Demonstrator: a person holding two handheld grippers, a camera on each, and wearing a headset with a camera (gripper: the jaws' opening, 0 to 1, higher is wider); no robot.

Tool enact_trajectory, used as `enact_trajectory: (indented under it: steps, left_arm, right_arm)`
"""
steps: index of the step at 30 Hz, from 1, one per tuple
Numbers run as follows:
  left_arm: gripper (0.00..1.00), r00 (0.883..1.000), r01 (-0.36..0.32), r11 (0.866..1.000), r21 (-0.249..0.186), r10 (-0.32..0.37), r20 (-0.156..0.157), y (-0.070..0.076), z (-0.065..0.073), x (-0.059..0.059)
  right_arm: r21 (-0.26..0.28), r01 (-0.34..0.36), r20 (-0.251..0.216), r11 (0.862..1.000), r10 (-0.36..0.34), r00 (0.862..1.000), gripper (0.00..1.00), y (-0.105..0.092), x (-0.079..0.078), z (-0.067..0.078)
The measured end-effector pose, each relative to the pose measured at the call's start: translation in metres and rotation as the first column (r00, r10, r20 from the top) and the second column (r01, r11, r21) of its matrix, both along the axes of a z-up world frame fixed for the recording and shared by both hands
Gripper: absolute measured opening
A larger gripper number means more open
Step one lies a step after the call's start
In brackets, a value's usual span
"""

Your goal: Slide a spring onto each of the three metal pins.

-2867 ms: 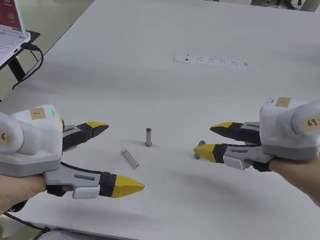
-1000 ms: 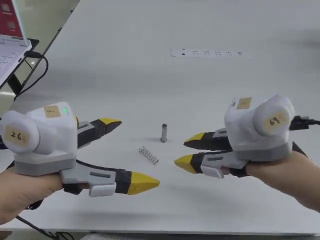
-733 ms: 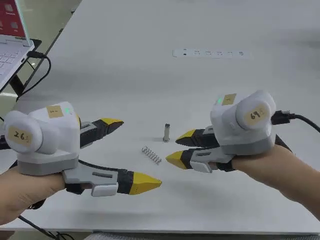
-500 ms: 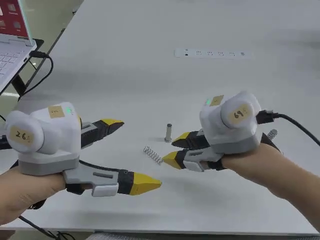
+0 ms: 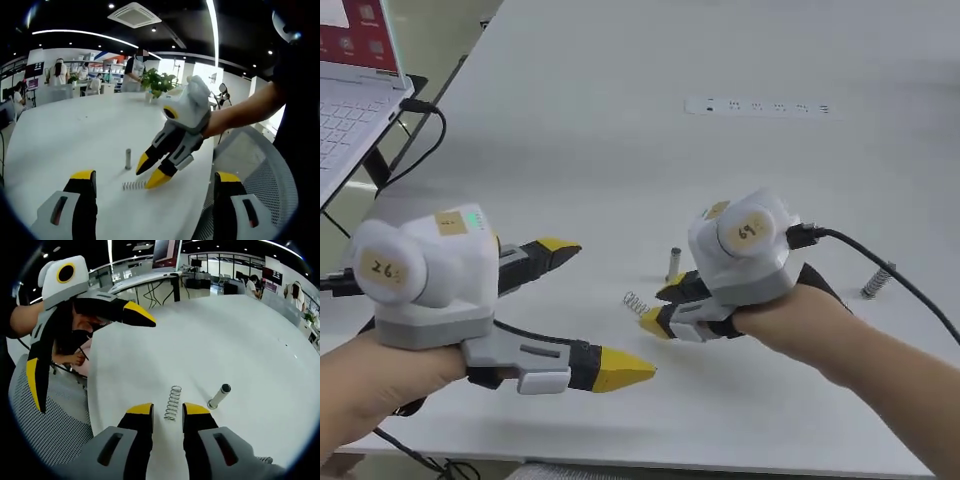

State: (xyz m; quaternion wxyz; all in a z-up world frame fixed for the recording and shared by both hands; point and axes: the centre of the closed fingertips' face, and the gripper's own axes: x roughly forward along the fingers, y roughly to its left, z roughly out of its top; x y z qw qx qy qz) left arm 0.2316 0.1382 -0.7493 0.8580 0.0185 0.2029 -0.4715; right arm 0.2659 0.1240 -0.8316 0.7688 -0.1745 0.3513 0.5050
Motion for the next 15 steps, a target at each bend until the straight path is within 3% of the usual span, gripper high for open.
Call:
enact_trajectory:
  steps: [3, 15]
  left_arm:
    - [0.95, 1.000, 0.000, 1.000, 0.001, 0.000, -0.002, 0.002, -0.001, 0.000]
    - [0.95, 1.000, 0.001, 1.000, -0.001, -0.001, -0.005, 0.007, -0.002, 0.000]
  right_arm:
    - [-0.009, 0.018, -0.038, 1.000, -0.018, 0.999, 0.22, -0.001, 0.001, -0.010]
    - [-0.042, 0.013, -0.016, 0.999, -0.013, 1.000, 0.11, 0.000, 0.002, -0.023]
